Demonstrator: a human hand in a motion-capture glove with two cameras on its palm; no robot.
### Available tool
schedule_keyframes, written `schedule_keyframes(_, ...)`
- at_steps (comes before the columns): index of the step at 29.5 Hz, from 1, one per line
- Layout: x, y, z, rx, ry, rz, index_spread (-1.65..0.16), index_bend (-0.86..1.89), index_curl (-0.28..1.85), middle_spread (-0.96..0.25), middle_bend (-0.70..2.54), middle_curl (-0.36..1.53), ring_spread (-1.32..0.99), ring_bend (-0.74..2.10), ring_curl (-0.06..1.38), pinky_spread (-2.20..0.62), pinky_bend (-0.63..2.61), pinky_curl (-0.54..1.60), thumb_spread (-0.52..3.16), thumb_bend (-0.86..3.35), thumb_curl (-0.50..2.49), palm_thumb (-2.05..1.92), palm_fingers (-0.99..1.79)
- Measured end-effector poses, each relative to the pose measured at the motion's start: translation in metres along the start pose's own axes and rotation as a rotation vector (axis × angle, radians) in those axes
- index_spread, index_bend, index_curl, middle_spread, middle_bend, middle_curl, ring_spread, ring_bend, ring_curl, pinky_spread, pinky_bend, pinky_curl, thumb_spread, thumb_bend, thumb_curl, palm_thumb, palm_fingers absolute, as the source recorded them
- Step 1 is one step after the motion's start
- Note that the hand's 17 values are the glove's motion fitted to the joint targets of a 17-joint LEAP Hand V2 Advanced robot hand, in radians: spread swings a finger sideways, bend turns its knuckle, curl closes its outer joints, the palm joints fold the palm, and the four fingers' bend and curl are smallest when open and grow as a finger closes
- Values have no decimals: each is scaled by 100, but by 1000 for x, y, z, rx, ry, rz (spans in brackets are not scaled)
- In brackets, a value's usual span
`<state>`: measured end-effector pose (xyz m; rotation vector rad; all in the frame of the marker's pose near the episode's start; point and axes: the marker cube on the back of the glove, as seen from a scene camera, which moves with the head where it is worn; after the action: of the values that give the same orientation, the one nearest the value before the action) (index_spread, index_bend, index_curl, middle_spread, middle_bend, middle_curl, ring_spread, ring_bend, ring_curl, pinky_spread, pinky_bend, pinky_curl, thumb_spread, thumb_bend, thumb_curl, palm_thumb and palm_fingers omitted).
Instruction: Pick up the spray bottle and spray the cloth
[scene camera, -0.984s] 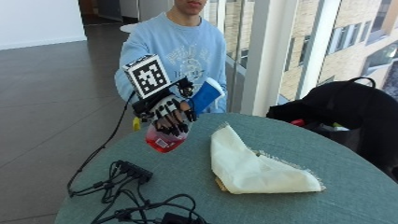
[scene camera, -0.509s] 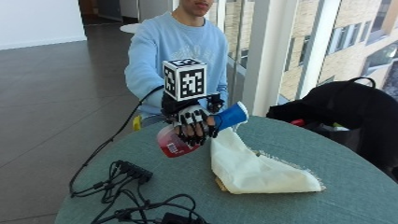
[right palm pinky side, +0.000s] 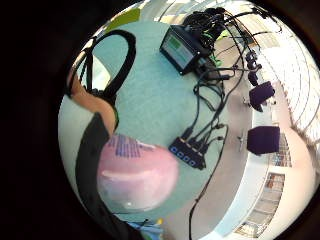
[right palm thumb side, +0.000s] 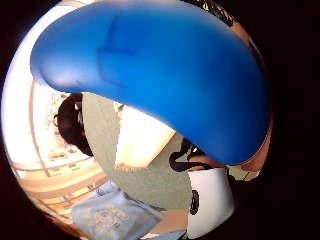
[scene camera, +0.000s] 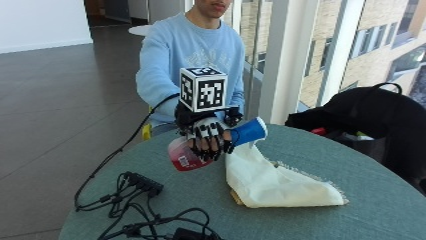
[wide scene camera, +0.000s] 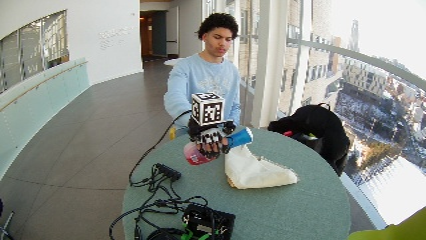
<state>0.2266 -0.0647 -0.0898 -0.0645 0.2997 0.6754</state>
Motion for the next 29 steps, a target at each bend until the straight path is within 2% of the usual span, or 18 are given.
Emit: schedule_keyframes(29, 1, 3, 1, -4, -79, 0, -30, 9, 21, -12, 36, 48, -9, 58, 44, -15, 49, 43, 74, -3, 58, 88, 112)
